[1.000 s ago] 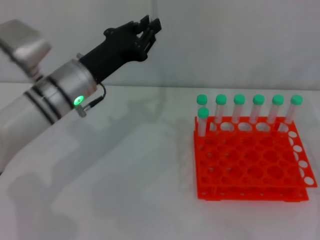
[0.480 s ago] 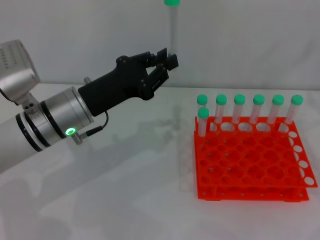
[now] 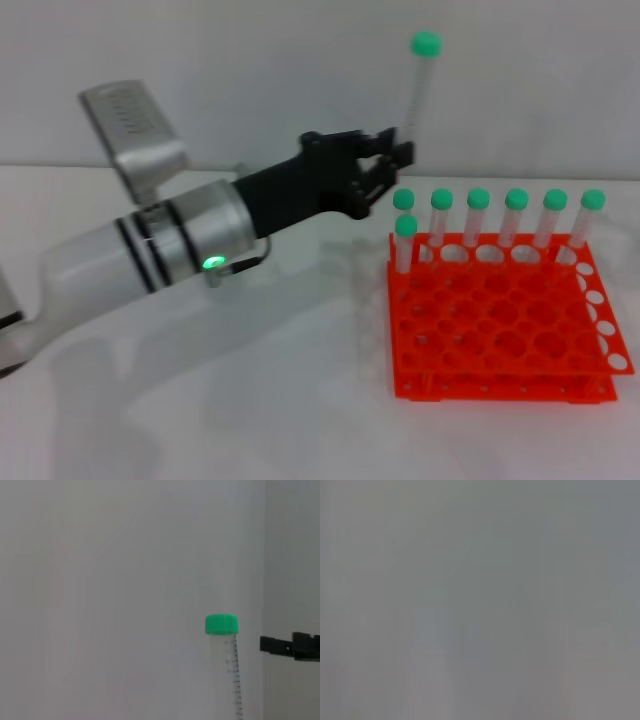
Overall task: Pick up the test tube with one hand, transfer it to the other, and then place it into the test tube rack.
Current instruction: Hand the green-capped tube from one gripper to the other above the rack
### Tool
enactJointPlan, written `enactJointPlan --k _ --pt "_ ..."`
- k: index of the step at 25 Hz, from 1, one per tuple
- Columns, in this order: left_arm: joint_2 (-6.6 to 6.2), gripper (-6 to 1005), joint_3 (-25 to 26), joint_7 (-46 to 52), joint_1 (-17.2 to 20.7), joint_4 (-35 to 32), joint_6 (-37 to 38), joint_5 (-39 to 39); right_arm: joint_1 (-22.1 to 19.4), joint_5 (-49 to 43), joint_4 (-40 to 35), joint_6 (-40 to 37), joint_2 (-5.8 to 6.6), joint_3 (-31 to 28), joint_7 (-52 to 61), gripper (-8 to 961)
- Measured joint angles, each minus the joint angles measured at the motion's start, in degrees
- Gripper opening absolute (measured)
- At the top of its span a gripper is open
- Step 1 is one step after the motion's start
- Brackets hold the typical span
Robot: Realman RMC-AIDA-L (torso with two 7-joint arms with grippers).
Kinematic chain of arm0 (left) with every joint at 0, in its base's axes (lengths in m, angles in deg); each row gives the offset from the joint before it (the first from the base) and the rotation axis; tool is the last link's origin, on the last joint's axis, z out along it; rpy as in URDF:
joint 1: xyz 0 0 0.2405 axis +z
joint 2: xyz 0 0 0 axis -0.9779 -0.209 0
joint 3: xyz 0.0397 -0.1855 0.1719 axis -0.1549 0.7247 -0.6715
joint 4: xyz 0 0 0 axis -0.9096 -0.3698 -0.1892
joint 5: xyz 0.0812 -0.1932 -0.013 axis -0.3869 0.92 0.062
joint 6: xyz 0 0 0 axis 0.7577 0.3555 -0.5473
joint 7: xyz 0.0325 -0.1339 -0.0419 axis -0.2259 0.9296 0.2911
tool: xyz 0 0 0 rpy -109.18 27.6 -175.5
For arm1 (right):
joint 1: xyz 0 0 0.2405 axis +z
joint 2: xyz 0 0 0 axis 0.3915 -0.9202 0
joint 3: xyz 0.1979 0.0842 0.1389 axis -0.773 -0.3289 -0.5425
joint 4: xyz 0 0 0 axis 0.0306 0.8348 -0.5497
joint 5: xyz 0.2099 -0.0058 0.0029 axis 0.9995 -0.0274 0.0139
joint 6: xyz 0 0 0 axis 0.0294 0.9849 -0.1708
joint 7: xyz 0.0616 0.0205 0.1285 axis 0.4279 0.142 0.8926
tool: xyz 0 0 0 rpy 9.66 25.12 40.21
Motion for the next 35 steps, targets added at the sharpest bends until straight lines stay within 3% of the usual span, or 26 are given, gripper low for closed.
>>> enactJointPlan --k 2,5,10,19,26,35 --pt "0.01 182 0.0 -1.6 -1.0 -1.6 -2.0 -0.2 0.7 -4.0 -0.1 -1.2 0.5 0.0 2.5 756" --pt "0.13 182 0.0 -3.3 -2.7 -3.9 -6.1 -0.7 2.2 -9.4 -0.1 -1.9 0.01 0.0 4.3 681" --pt "0.3 181 0.0 -8.2 -3.4 -8.5 -10.7 -1.1 3.7 -11.4 -0.1 0.0 -2.43 0.1 6.8 680" --pt "0.7 179 0.8 -13.8 -2.1 -14.1 -13.5 0.3 4.8 -13.1 -0.5 2.4 -3.66 0.1 12.2 677" --pt "0.7 178 0.9 -14.4 0.2 -16.7 -14.6 5.0 5.4 -13.5 -1.6 5.3 -6.23 -1.0 11.5 670" --pt "0.69 177 0.9 -14.0 1.5 -16.9 -14.4 5.3 5.7 -14.5 -3.2 7.0 -9.49 -2.8 9.5 643"
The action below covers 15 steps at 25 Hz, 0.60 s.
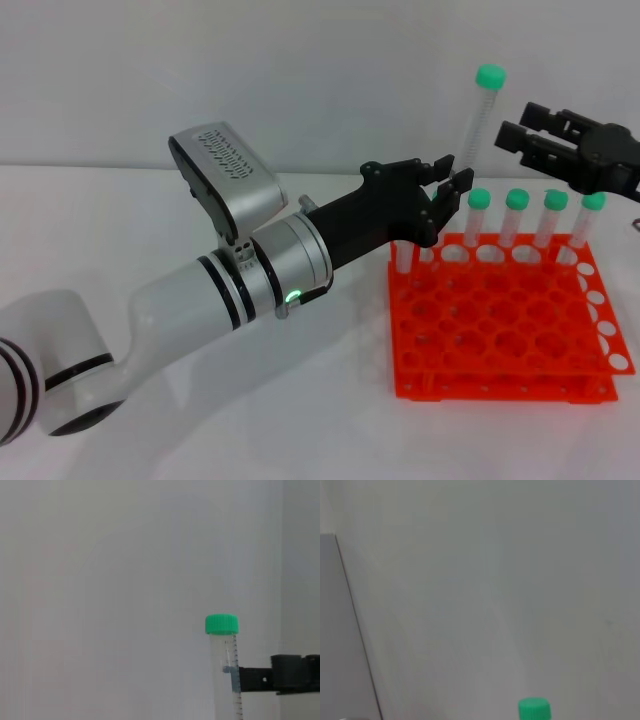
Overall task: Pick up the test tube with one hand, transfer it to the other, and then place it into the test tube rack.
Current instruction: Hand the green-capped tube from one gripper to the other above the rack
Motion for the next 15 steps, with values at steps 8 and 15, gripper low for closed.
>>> enactJointPlan --k 8,15 --pt "0.0 176 -0.4 -0.2 0.2 -0.7 -0.2 -0.4 0.2 -0.1 -0.4 1.6 -1.61 0.0 -1.1 618" --pt "0.0 174 -0.6 -0.4 1.1 -1.2 -0.3 -0.9 0.5 -0.2 -0.7 1.7 -2.05 0.1 -1.1 597"
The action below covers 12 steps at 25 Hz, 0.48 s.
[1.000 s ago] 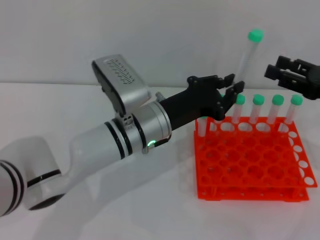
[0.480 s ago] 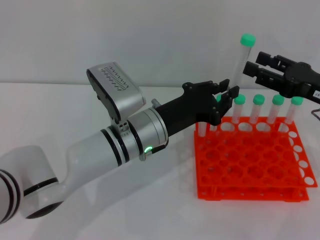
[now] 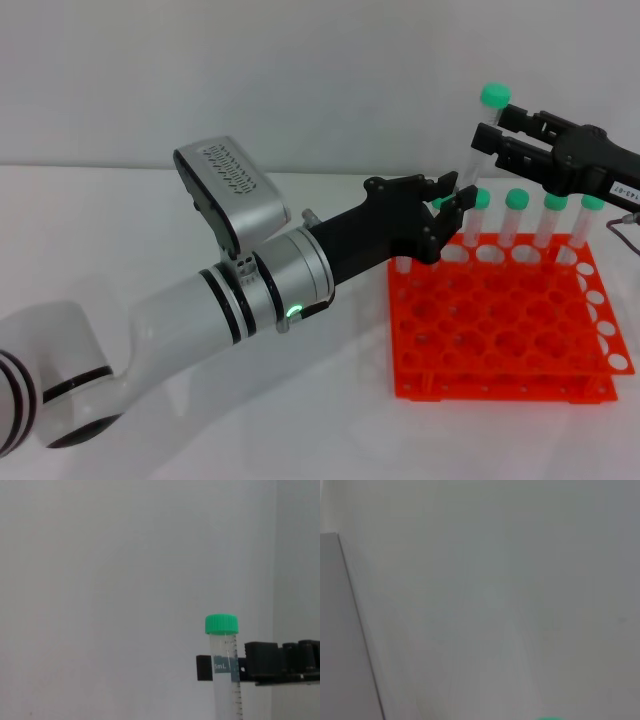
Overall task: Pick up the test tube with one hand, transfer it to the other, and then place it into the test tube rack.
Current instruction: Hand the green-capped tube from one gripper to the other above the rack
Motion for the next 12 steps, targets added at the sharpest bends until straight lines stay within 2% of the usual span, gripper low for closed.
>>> enactJointPlan --k 12 --pt "0.0 173 0.0 -0.4 1.1 -0.2 -0.1 -0.4 1.6 -2.1 -0.1 0.0 -0.64 0.5 0.1 560"
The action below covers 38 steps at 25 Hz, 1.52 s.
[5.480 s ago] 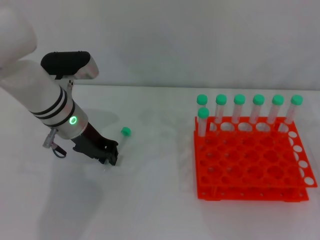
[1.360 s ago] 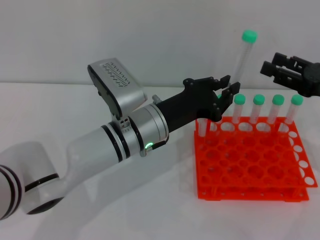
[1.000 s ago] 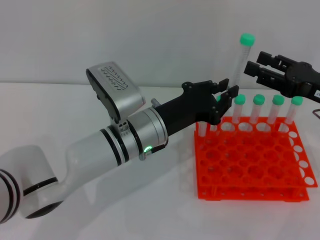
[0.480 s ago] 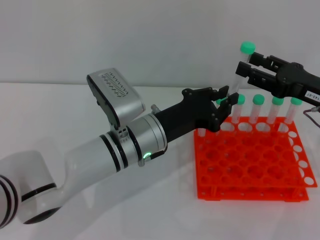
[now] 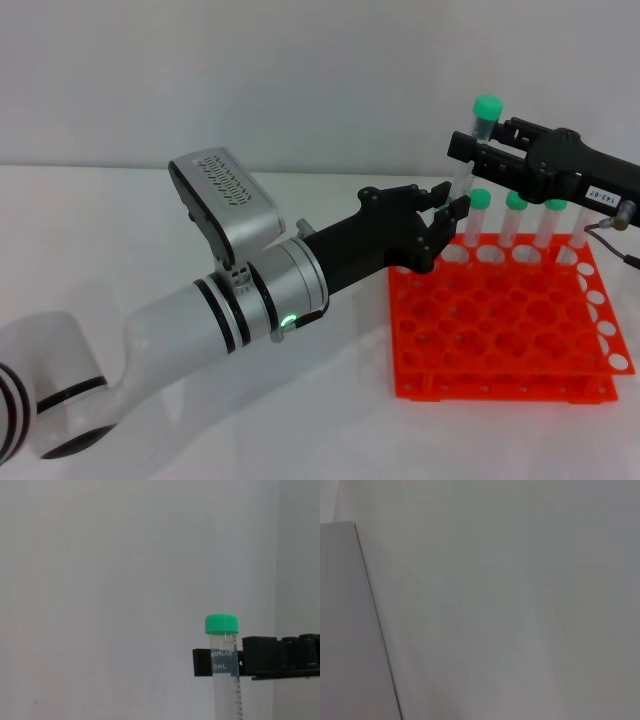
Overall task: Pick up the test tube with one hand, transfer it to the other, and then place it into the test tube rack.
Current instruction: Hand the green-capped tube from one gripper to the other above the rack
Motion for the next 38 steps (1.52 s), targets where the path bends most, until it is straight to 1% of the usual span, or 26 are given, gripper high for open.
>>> enactJointPlan --k 8,11,16,26,38 --pt "0.0 171 0.0 0.0 0.1 0.0 0.0 0.0 0.0 -0.3 0.0 0.0 -0.04 0.1 -0.1 536" --pt "0.0 171 0.0 0.0 0.1 0.0 0.0 -0.1 0.0 -0.7 0.0 0.5 -0.12 0.0 -0.6 330" --pt "0.0 170 0.0 0.0 0.1 0.0 0.0 -0.7 0.0 -0.8 0.0 1.0 -0.2 0.1 -0.8 212" --pt "-0.01 169 0.0 0.0 0.1 0.0 0.0 -0.8 -0.3 -0.9 0.0 1.3 -0.42 -0.3 -0.9 209" --pt "0.0 167 0.4 -0.1 1.3 -0.1 0.1 -0.3 -0.8 -1.0 0.0 1.6 -0.31 -1.0 -1.6 205"
